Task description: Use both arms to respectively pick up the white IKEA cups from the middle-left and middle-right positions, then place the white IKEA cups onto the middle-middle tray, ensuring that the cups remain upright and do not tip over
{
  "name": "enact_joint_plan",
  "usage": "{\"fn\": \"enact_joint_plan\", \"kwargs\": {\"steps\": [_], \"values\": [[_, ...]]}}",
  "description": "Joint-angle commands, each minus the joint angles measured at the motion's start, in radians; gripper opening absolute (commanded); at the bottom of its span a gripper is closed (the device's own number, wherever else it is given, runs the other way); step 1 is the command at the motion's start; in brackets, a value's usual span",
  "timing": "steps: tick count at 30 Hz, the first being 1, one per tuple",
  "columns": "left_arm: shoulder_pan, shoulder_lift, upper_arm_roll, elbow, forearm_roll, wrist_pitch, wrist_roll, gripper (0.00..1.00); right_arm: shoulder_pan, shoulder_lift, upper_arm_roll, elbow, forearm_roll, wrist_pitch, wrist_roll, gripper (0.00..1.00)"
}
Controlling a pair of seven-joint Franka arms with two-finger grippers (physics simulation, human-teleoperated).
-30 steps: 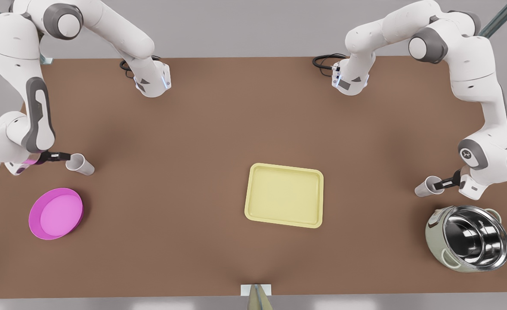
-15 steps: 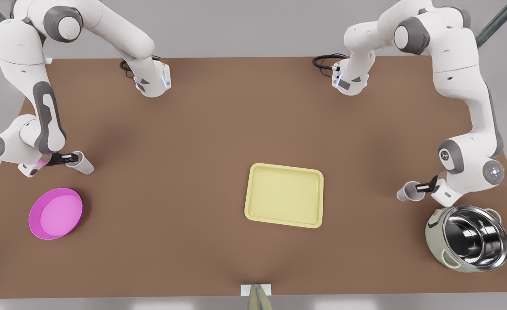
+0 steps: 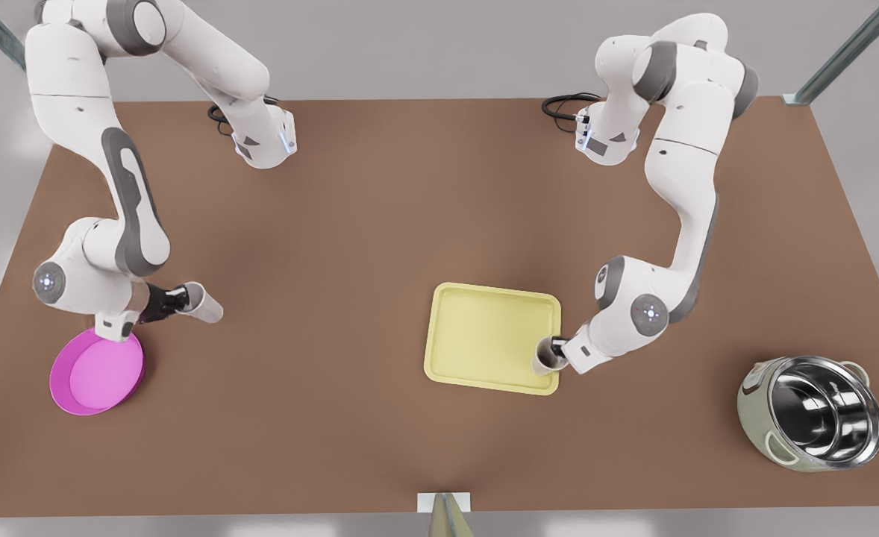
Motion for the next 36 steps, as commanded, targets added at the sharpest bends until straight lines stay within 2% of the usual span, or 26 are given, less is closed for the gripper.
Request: {"fn": "enact_joint_plan", "kwargs": {"steps": [1, 6, 7, 8, 9, 12, 14, 15, 17, 19, 20, 23, 24, 25, 26, 28, 29, 30, 31, 36], "values": [[0.000, 0.006, -0.010, -0.003, -0.006, 0.068, -0.228, 0.21, 0.096, 0.047, 0.019, 0.071, 0.059, -0.044, 0.102, 0.21], [-0.002, 0.018, -0.021, -0.018, -0.005, 0.070, -0.230, 0.21, 0.463, 0.182, 0.018, 0.314, 0.081, 0.022, 0.605, 0.21], [-0.002, 0.020, -0.021, -0.018, -0.003, 0.070, -0.227, 0.24, 0.520, 0.228, 0.018, 0.368, 0.079, 0.048, 0.694, 0.21], [0.000, 0.018, -0.022, -0.018, -0.005, 0.068, -0.227, 0.49, 0.573, 0.275, 0.018, 0.424, 0.079, 0.075, 0.824, 0.21], [0.001, 0.017, -0.021, -0.020, -0.005, 0.066, -0.230, 0.61, 0.615, 0.304, 0.018, 0.455, 0.079, 0.103, 0.917, 0.21], [0.006, 0.018, -0.021, -0.018, -0.005, 0.066, -0.230, 0.83, 0.750, 0.416, 0.005, 0.622, 0.069, 0.120, 1.181, 0.21], [0.010, 0.011, -0.021, -0.018, -0.005, 0.059, -0.231, 0.91, 0.846, 0.462, -0.056, 0.710, 0.066, 0.120, 1.282, 0.21], [0.015, 0.003, -0.021, -0.018, -0.005, 0.044, -0.230, 1.00, 0.889, 0.490, -0.084, 0.750, 0.064, 0.120, 1.337, 0.21], [0.019, -0.034, -0.021, -0.016, -0.005, -0.032, -0.259, 1.00, 0.909, 0.522, -0.091, 0.770, 0.064, 0.120, 1.374, 0.21], [0.029, -0.118, -0.015, -0.001, -0.002, -0.222, -0.260, 1.00, 0.923, 0.536, -0.099, 0.766, 0.063, 0.118, 1.379, 0.21], [0.081, -0.187, -0.016, 0.032, 0.021, -0.380, -0.254, 1.00, 0.945, 0.550, -0.122, 0.766, 0.063, 0.111, 1.394, 0.21], [0.176, -0.226, -0.013, 0.350, 0.145, -0.880, -0.104, 1.00, 0.968, 0.587, -0.122, 0.774, 0.063, 0.111, 1.408, 0.21], [0.187, -0.227, -0.015, 0.381, 0.191, -0.944, -0.027, 1.00, 0.975, 0.588, -0.124, 0.771, 0.063, 0.111, 1.408, 0.21], [0.150, -0.327, 0.045, 0.317, 0.230, -0.919, 0.091, 1.00, 0.978, 0.594, -0.122, 0.773, 0.063, 0.111, 1.408, 0.21], [0.141, -0.419, 0.064, 0.174, 0.208, -0.829, 0.119, 1.00, 0.983, 0.597, -0.122, 0.774, 0.063, 0.112, 1.408, 0.21], [0.161, -0.401, 0.060, 0.184, 0.196, -0.866, 0.123, 1.00, 0.986, 0.597, -0.117, 0.776, 0.064, 0.117, 1.408, 0.21], [0.161, -0.401, 0.056, 0.180, 0.195, -0.892, 0.123, 1.00, 0.986, 0.600, -0.121, 0.774, 0.064, 0.120, 1.406, 0.28], [0.161, -0.401, 0.053, 0.178, 0.173, -0.892, 0.125, 1.00, 0.986, 0.602, -0.121, 0.773, 0.064, 0.120, 1.405, 0.74], [0.165, -0.402, 0.053, 0.177, 0.167, -0.891, 0.125, 1.00, 0.986, 0.604, -0.121, 0.773, 0.064, 0.120, 1.403, 0.98], [0.182, -0.396, 0.053, 0.174, 0.162, -0.874, 0.125, 1.00, 0.974, 0.604, -0.118, 0.774, 0.066, 0.123, 1.394, 1.00]]}}
